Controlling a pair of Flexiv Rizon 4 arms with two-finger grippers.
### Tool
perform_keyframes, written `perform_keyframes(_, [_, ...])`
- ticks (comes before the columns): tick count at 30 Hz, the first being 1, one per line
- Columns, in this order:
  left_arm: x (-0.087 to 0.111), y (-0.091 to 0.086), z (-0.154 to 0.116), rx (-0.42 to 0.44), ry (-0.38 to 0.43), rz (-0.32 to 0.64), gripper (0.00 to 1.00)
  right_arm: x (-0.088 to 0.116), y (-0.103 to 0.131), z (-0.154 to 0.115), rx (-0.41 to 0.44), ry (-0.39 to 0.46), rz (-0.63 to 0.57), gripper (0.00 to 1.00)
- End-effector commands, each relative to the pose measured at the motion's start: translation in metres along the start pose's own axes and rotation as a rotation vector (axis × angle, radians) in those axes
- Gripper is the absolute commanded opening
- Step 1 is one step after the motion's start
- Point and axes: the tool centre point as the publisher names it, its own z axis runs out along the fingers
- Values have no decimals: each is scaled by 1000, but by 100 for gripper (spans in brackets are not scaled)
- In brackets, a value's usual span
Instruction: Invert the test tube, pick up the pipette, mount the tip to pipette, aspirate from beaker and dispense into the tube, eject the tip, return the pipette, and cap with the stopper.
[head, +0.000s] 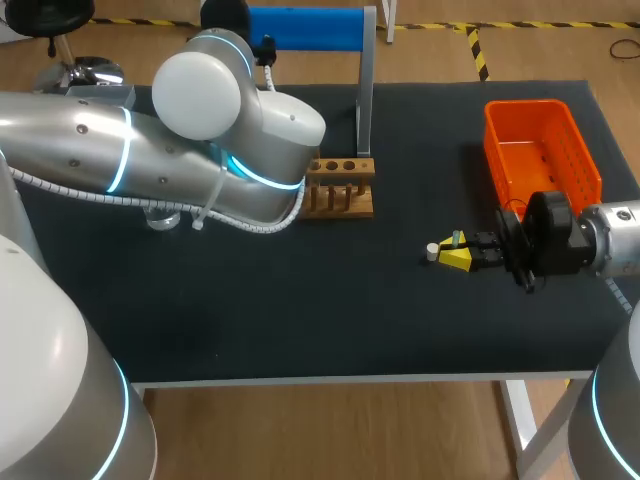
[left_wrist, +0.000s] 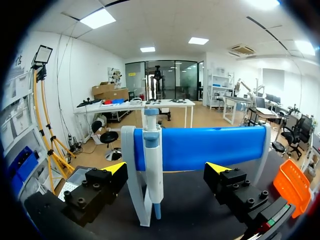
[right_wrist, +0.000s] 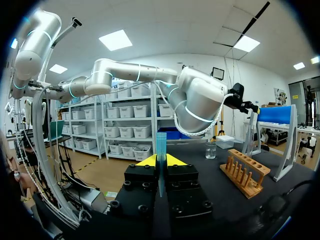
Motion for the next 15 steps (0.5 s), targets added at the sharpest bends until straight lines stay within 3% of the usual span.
perform_keyframes(1, [-2, -1, 6, 0, -6, -7, 100, 0, 0, 0, 1, -1, 0, 0])
perform_keyframes(9, [-6, -4, 13, 3, -15, -15, 98, 0, 0, 0, 1, -1, 0, 0])
perform_keyframes(10, [-6, -4, 14, 3, -16, -16, 79, 0, 0, 0, 1, -1, 0, 0])
perform_keyframes(13, [-6, -4, 16, 2, -18, -18, 73, 0, 0, 0, 1, -1, 0, 0])
perform_keyframes(14, [-6, -4, 18, 2, -18, -18, 58, 0, 0, 0, 1, -1, 0, 0])
perform_keyframes(15, [-6, -4, 19, 1, -19, -18, 49, 0, 0, 0, 1, -1, 0, 0])
